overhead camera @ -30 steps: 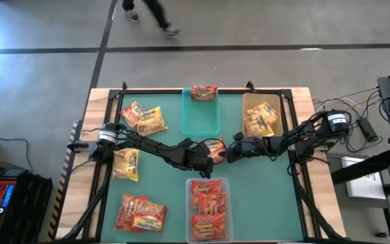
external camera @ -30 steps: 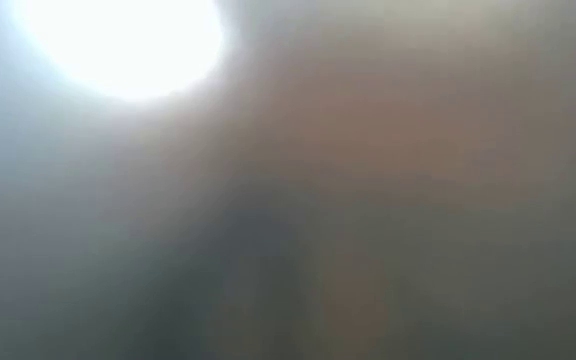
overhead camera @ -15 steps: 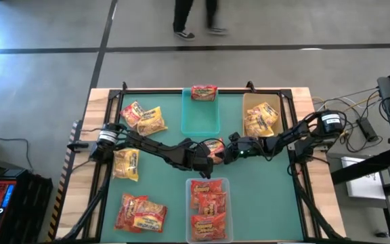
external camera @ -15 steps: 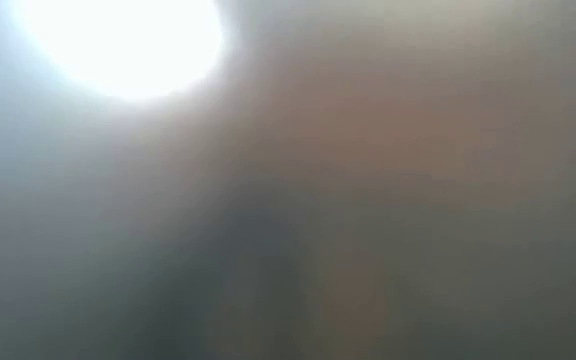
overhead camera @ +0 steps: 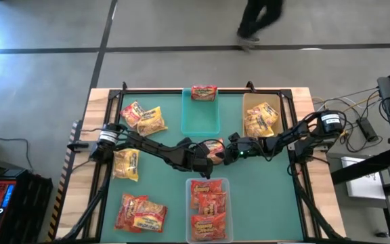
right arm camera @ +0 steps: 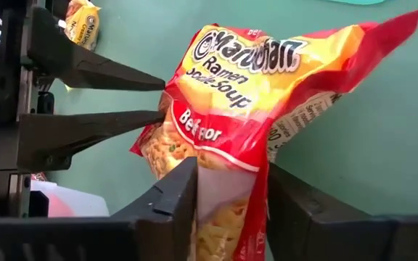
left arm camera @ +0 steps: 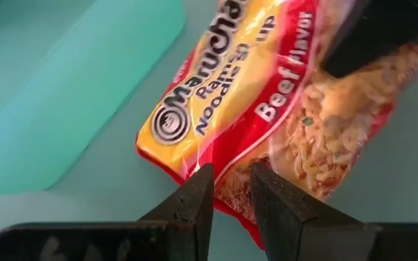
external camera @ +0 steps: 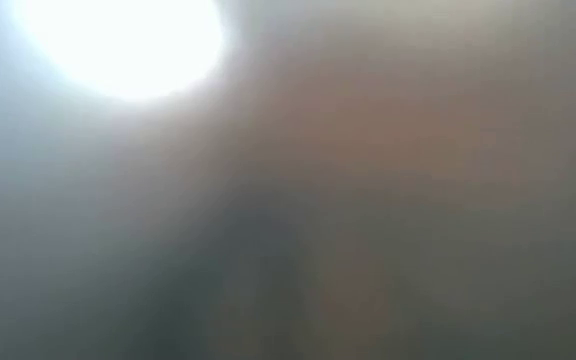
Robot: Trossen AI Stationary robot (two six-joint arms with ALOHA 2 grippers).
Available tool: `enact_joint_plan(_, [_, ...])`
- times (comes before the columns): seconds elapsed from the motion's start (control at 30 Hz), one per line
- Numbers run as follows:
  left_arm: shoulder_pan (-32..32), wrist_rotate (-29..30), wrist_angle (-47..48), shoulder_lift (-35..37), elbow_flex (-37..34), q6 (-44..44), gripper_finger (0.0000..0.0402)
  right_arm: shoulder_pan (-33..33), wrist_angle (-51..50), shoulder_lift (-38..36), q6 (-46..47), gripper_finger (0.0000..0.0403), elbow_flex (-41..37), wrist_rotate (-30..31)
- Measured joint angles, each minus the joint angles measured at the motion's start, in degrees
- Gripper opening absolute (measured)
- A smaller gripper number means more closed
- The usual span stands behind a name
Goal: Sort Maruchan noodles
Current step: Put the bottom right red noodle pack into the transparent green bin
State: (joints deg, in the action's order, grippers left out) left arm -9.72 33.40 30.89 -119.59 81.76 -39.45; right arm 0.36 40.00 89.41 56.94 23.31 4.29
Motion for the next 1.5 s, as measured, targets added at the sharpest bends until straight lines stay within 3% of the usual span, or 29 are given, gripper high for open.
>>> enact_joint_plan(0.27, [-0.7,3.99,0.58,0.59,1.78,0.05,0.0075,0.0,0.01,0.02,-2.14,0.0064,0.0,0.0])
enact_joint_plan(0.57, [-3.95,12.28,7.67,2.8,3.84,-3.14,0.0075,-0.02,-0.33,-0.64,-3.53,0.0054,-0.09,-1.6])
enact_joint_plan(0.83, [-5.79,19.62,25.66,3.5,6.7,-18.83,0.0075,-0.28,-0.39,-5.23,-4.72,0.0053,-0.09,-4.39])
enact_joint_plan(1.03, [-6.38,20.79,38.39,3.54,7.45,-32.78,0.0075,-0.72,-2.06,-9.14,-7.25,0.0053,-0.09,-4.88])
enact_joint_plan(1.3, [-6.6,20.71,42.2,3.56,7.37,-37.95,0.0075,-5.97,-3.94,-15.04,-18.63,0.0053,2.1,-4.73])
enact_joint_plan(1.5, [-6.6,20.71,42.21,3.56,7.37,-37.91,0.0075,-10.58,-3.77,-15.62,-36.37,0.0053,7.58,-4.26])
